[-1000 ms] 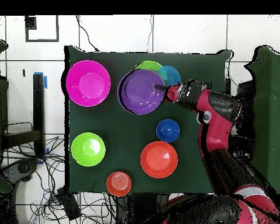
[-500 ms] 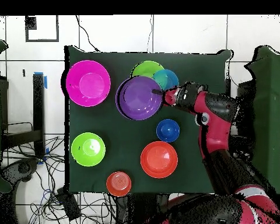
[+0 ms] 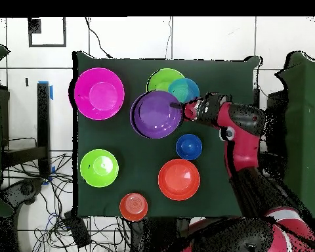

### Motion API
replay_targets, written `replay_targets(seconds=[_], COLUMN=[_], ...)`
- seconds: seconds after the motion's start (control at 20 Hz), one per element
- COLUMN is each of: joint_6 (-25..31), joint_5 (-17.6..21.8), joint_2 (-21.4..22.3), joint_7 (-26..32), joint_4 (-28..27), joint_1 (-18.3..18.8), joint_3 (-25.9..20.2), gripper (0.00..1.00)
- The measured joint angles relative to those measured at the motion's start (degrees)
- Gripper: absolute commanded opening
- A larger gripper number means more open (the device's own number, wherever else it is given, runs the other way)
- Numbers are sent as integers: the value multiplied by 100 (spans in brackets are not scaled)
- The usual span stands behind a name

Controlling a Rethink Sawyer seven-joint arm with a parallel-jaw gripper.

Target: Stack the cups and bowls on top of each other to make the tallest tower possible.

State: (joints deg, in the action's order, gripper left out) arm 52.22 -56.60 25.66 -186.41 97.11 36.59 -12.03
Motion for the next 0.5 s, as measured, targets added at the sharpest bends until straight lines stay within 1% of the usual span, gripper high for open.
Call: replay_targets(seconds=[0.2,0.5], joint_6=[118,287], joint_5=[90,170], joint_2=[-62,-291], joint_7=[0,0], joint_4=[-152,-651], joint_1=[2,-9], joint_3=[-1,1], gripper=[0,0])
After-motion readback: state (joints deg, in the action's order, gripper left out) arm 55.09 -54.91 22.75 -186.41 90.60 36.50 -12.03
